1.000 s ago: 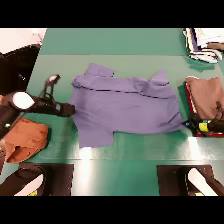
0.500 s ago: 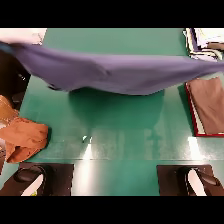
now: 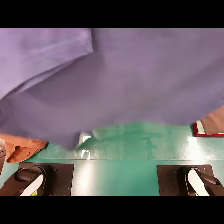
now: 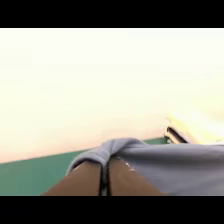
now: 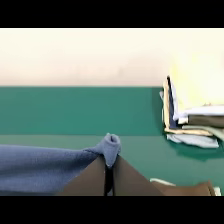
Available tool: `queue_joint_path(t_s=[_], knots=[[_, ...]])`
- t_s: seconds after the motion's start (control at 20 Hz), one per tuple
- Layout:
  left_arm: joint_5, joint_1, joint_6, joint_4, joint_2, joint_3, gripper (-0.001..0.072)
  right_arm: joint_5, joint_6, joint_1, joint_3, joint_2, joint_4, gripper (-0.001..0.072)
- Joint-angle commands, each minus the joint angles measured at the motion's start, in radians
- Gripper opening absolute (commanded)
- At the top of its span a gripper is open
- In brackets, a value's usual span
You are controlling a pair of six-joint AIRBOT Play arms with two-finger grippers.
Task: Fold the shirts.
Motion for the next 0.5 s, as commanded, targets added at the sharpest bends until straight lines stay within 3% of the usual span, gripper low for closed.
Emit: queue_joint_path(t_s=[0.0, 0.25, 0.45], knots=[[-0.131, 0.001, 0.042, 0.037, -0.141, 0.008, 0.0022, 0.164, 0.006, 0.002, 0.089, -0.154, -0.018, 0.0015], [-0.210, 0.002, 0.044, 0.047, -0.442, -0.196, 0.0023, 0.205, 0.006, 0.136, -0.079, -0.414, -0.028, 0.0015], [-0.116, 0.005, 0.043, 0.122, -0.662, -0.339, 0.0023, 0.199, 0.006, 0.186, -0.219, -0.652, -0.027, 0.0015]])
